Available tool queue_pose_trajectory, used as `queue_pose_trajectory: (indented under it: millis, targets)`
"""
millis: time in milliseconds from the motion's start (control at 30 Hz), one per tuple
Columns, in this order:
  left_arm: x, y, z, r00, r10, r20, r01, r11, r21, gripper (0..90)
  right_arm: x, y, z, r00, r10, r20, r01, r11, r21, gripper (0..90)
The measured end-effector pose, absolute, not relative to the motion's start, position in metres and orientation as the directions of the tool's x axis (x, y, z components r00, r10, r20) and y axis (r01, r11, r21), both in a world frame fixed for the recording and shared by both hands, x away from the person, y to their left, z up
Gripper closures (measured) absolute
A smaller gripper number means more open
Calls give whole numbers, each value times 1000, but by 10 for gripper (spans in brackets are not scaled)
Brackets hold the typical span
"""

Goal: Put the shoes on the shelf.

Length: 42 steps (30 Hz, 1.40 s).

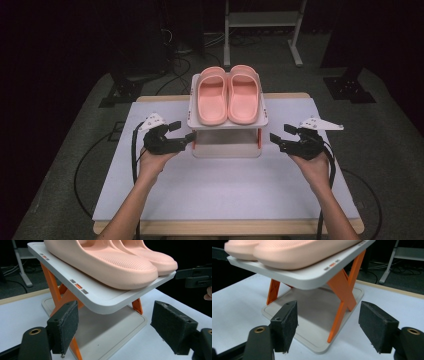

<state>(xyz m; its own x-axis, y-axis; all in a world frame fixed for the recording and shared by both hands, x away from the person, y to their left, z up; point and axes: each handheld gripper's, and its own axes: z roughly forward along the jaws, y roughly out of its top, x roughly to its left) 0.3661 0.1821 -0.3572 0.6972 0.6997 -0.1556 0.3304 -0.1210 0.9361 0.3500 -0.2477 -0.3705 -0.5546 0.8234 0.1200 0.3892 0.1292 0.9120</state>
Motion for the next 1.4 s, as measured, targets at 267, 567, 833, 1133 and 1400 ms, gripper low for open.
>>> queue_pose_trajectory:
  millis: [267,567,833,1133,1400]
  targets:
    - [361,186,-366,696,699,-166,334,-111,936,197,346,-253,-383,-547,827,129,406,128,905,299]
    - [356,187,-373,698,697,-164,337,-117,934,188,340,-258,-392,-535,834,134,414,121,902,294]
    - [352,189,-381,695,697,-178,347,-108,931,184,334,-261,-399,-533,836,130,418,126,900,287]
    - [344,192,-387,691,702,-173,337,-101,936,166,327,-268,-408,-520,843,140,429,116,896,281]
    - [340,194,-392,692,702,-170,331,-99,938,159,320,-274,-415,-514,846,139,426,111,898,275]
